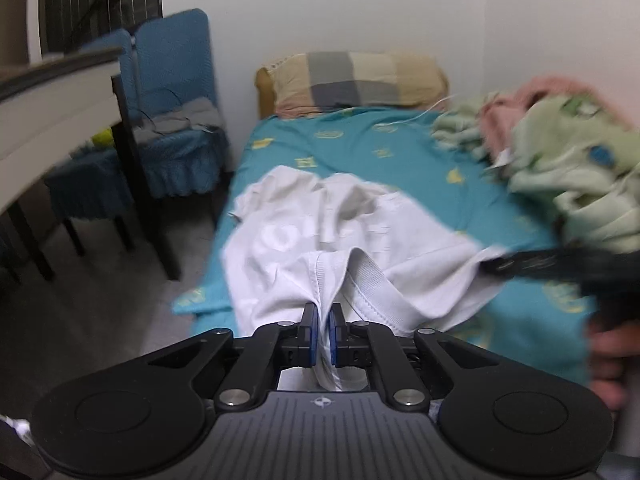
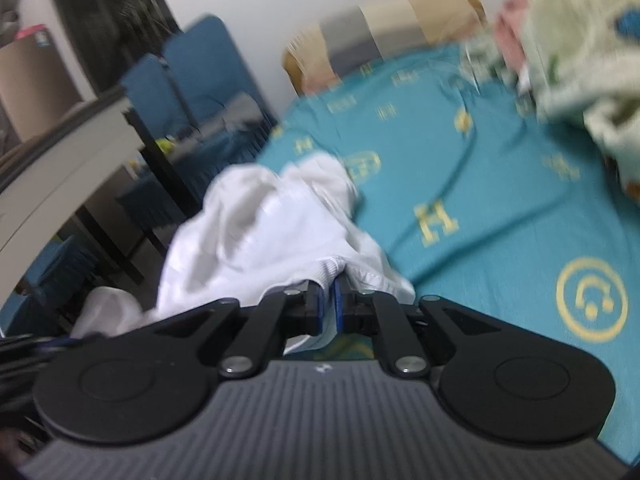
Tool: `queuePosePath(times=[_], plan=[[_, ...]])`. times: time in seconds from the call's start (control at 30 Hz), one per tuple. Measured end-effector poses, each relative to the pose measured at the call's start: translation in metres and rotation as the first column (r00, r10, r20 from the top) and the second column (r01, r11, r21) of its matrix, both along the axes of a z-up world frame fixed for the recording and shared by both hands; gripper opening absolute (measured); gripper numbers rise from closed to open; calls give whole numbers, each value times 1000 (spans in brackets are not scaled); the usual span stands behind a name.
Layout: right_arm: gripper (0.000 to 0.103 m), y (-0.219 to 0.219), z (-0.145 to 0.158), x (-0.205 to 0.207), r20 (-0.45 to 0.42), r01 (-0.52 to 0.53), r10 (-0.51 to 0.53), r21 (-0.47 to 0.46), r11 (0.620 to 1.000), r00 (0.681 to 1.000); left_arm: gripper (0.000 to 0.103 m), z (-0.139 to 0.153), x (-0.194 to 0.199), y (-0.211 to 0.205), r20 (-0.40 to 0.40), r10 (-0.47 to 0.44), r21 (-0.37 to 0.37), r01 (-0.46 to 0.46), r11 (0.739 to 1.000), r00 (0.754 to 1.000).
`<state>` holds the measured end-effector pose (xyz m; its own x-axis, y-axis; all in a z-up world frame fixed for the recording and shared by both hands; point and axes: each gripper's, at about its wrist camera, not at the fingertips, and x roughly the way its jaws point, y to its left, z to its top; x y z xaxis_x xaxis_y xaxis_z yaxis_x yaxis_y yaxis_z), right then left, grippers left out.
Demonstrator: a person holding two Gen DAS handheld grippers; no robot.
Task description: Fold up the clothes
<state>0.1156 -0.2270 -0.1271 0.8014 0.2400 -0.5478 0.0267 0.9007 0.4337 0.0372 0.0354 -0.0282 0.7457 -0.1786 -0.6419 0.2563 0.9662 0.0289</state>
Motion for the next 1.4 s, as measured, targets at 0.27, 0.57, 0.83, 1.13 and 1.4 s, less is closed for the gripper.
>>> queuePosePath(times=[0.27, 0.57, 0.83, 1.13, 1.4], plan=[[9, -6, -22, 3, -131, 5, 4, 66, 998, 991, 8, -24, -21, -14, -231, -13, 82, 33, 996, 973], [9, -12, -4, -5, -48, -6, 11, 98, 995, 999, 57, -29, -25, -46, -210, -11, 256, 66, 964, 978], [9, -13, 7, -9, 5, -22, 22, 139, 990, 1000, 76, -51, -24, -93, -118, -81, 432, 125, 893, 990], [10, -17, 11, -15, 31, 34, -37, 97, 995, 999, 67, -45, -11, -76, 133, 57, 514, -118, 850, 989], [11, -13, 1, -12, -20, 47, -46, 56, 997, 999, 67, -38, -11, -67, 98, 12, 486, -58, 872, 995]])
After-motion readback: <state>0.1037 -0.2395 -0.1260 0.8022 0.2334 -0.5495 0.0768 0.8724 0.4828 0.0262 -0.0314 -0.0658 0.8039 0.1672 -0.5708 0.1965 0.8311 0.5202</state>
